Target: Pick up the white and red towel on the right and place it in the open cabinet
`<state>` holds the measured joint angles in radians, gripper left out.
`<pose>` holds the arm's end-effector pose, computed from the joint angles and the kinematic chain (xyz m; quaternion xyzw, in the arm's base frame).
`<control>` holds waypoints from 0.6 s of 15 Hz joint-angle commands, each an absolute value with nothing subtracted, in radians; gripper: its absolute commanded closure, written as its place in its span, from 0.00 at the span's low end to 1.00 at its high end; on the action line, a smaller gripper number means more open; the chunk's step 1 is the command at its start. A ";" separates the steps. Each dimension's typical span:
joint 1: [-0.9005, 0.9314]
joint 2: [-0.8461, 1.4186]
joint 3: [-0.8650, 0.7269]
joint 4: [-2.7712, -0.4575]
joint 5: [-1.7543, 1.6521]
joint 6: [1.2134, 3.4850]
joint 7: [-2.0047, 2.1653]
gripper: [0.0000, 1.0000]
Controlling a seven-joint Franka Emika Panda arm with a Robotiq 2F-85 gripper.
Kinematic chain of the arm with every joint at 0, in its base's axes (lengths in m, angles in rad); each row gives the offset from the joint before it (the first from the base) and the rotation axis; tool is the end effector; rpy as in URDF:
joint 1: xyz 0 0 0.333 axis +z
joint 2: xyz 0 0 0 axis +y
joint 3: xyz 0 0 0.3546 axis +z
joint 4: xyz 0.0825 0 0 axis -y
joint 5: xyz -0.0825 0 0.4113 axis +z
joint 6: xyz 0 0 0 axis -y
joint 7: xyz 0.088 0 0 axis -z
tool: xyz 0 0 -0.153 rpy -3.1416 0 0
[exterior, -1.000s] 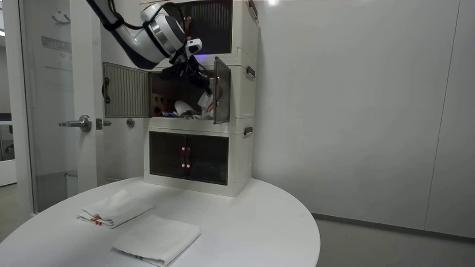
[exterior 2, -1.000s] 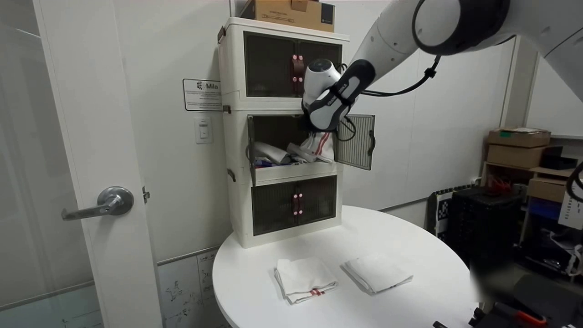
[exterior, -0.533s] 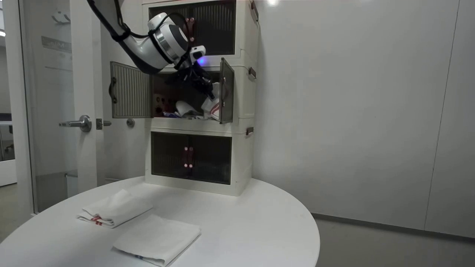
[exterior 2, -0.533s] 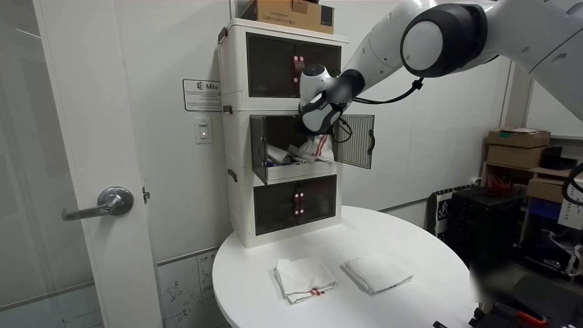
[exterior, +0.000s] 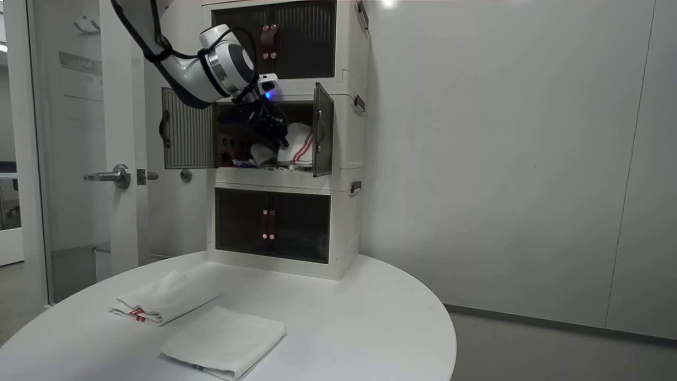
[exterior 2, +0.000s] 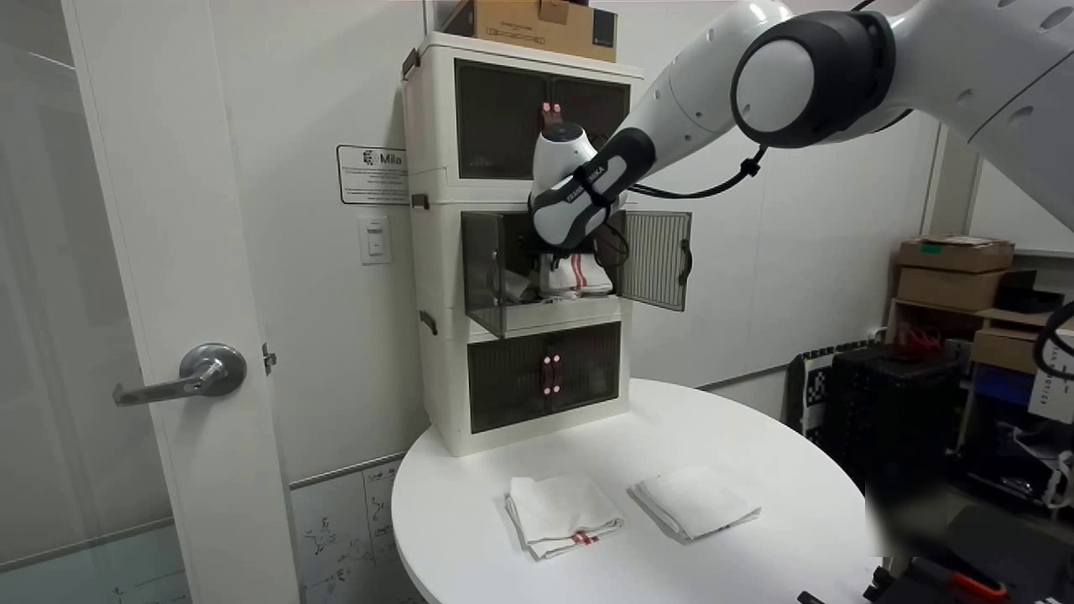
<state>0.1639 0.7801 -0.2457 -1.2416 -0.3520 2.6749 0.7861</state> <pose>0.8764 -0.0019 0.3658 0.9018 -0.2186 0.3657 0.0725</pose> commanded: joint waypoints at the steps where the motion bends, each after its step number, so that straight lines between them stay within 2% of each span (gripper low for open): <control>1: 0.161 0.794 -0.216 -1.212 -0.297 2.680 0.697 0.24; 4: 0.171 0.756 -0.214 -1.278 -0.289 2.720 0.674 0.03; 9: 0.125 0.605 -0.097 -1.553 -0.179 2.697 0.509 0.00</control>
